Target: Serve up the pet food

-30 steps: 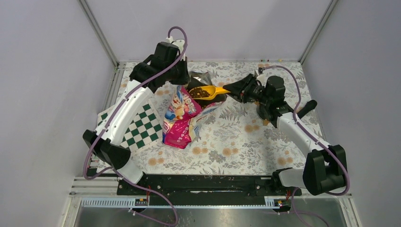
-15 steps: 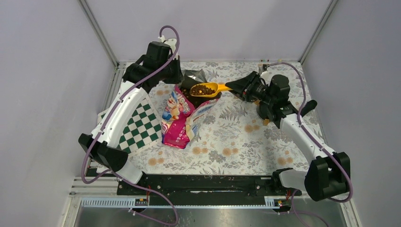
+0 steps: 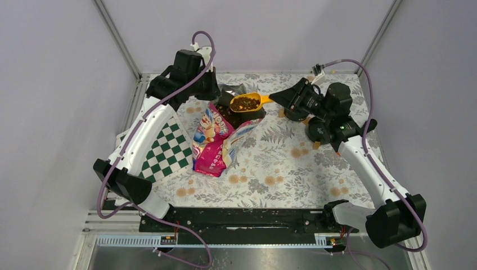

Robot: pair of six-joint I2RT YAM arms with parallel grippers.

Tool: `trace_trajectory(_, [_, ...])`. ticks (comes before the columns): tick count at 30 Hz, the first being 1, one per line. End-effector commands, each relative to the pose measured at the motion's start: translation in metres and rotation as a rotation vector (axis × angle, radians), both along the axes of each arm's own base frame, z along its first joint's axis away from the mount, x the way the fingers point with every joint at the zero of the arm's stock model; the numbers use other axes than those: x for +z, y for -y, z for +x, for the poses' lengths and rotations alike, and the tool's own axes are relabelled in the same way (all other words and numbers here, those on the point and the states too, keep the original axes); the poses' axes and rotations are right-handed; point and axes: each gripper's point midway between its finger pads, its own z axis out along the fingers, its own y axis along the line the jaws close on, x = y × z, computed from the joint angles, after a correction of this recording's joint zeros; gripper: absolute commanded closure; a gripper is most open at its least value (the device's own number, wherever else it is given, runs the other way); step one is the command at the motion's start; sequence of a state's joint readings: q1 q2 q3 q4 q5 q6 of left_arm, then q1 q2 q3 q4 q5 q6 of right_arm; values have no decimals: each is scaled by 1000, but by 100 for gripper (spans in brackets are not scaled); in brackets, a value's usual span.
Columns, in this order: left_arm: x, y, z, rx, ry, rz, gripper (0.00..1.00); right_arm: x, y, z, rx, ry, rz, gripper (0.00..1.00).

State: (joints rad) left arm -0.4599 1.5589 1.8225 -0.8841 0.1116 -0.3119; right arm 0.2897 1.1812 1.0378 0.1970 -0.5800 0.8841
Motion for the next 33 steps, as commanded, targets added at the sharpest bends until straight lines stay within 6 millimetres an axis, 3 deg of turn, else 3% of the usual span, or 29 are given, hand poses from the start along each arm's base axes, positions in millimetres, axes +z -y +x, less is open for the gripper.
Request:
trace_trajectory(1, [79,17,1,-68,237,-168,100,28,-1,5,-16,78,40,100])
trace_trajectory(11, [71,-15,16,62,187,-204,100,26,-8,7,-8,-131,233,100])
trace_trajectory(19, [59,-36,20,109,115,-310,100,43,-12,9,30,-171,377,100])
trace_trajectory(23, [54,-43,19,116,100,-329,100,45,-16,10,43,-169,393,100])
trace_trajectory(28, [47,-45,15,107,75,-344,100,47,-37,16,85,-165,421,100])
trace_trajectory(33, [48,-63,14,149,84,-352,100,48,-36,21,83,-176,477,100])
